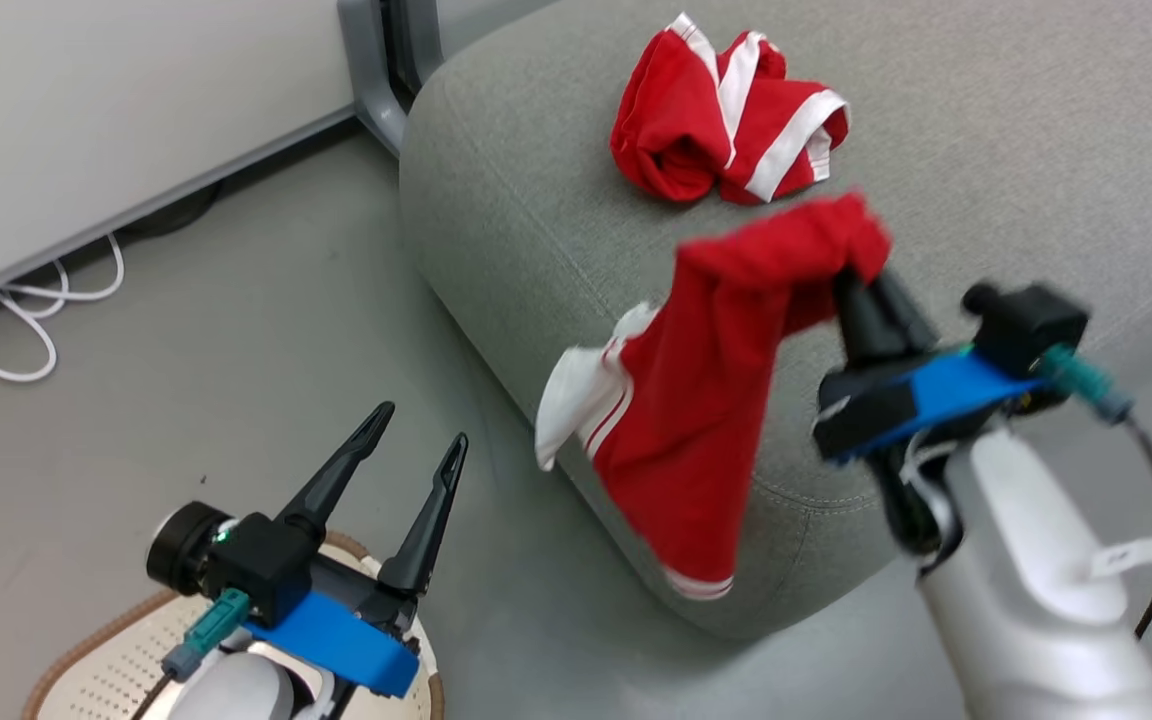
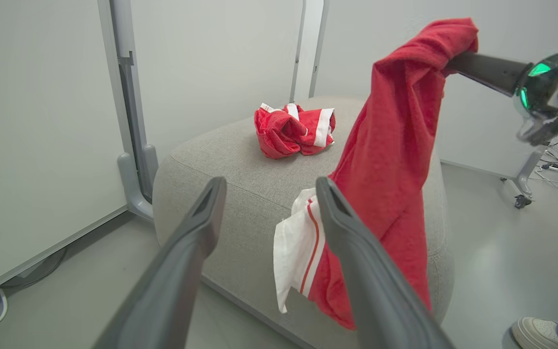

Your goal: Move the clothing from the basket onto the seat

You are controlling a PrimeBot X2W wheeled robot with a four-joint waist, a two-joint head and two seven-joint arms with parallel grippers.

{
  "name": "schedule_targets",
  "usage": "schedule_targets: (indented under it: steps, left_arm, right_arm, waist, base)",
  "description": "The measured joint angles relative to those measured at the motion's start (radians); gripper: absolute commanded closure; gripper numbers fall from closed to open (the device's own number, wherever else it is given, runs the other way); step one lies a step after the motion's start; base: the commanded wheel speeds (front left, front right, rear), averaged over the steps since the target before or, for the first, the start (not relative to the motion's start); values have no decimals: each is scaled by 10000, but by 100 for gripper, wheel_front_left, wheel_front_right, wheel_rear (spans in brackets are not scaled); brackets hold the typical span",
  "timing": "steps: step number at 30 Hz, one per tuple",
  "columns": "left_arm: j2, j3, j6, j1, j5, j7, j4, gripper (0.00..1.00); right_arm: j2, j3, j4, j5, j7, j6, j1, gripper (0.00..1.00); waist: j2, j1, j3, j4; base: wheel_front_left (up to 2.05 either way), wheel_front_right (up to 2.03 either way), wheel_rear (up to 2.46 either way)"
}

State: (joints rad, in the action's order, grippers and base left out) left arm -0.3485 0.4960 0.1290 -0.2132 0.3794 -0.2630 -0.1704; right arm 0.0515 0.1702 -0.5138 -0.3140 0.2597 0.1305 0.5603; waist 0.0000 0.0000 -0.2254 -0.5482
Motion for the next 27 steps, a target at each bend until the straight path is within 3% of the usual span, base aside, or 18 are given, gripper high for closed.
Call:
schedule_targets:
  steps: [4, 13, 16, 19, 27]
  left_arm:
    - [-328, 8, 0, -274, -96, 2, 192, 0]
    - [-1085, 132, 0, -1351, -407, 435, 1277, 0]
    - [-1313, 245, 0, -1820, -537, 654, 1779, 0]
    - [-1498, 380, 0, -2297, -656, 848, 2278, 0]
    - [-1664, 539, 0, -2913, -821, 980, 2865, 0]
  right_arm:
    - [-13, -1049, 4, 27, -251, 0, 1412, 100]
    - [44, -4646, 734, 1691, -1933, 0, 5166, 100]
    - [470, -5722, 943, 2054, -2282, 0, 6093, 100]
    - [963, -6497, 876, 2332, -2422, 0, 6703, 100]
    - [1041, -7720, -788, 3033, -1824, 2, 6672, 100]
  waist:
    - [0, 0, -553, 133]
    - [0, 1, -2412, 549]
    - [0, 2, -3136, 761]
    - [0, 2, -3859, 1012]
    - [-1, 3, -5415, 1823]
  base:
    - [0, 0, 0]
    - [0, 0, 0]
    - [0, 0, 0]
    - [0, 0, 0]
    - [0, 0, 0]
